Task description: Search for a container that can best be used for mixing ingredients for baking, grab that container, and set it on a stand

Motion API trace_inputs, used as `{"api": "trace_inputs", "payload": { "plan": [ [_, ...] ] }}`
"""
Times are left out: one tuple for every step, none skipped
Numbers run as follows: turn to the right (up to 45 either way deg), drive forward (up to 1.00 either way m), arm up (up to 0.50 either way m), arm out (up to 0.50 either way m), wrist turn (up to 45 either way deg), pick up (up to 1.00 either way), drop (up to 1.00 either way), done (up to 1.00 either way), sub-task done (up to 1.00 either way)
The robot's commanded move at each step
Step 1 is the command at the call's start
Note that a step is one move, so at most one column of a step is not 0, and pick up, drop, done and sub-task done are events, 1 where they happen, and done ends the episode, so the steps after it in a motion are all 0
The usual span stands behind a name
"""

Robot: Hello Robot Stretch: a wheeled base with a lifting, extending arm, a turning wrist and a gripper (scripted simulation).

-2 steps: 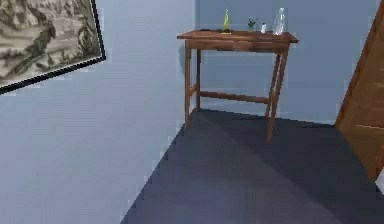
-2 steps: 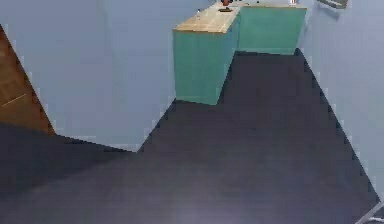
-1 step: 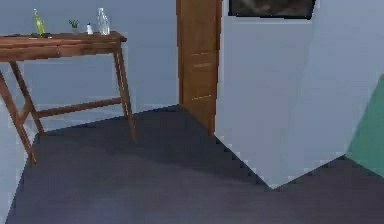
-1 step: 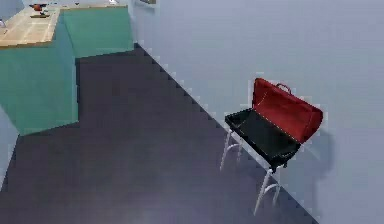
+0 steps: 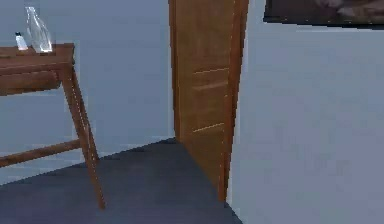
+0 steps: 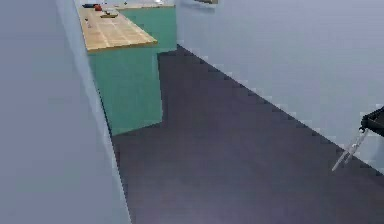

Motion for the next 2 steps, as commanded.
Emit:
{"api": "trace_inputs", "payload": {
  "plan": [
    [0.0,1.00,0.00,0.00,0.0,0.00,0.00,0.00,0.00],
    [0.0,0.30,0.00,0.00,0.0,0.00,0.00,0.00,0.00]
  ]
}}
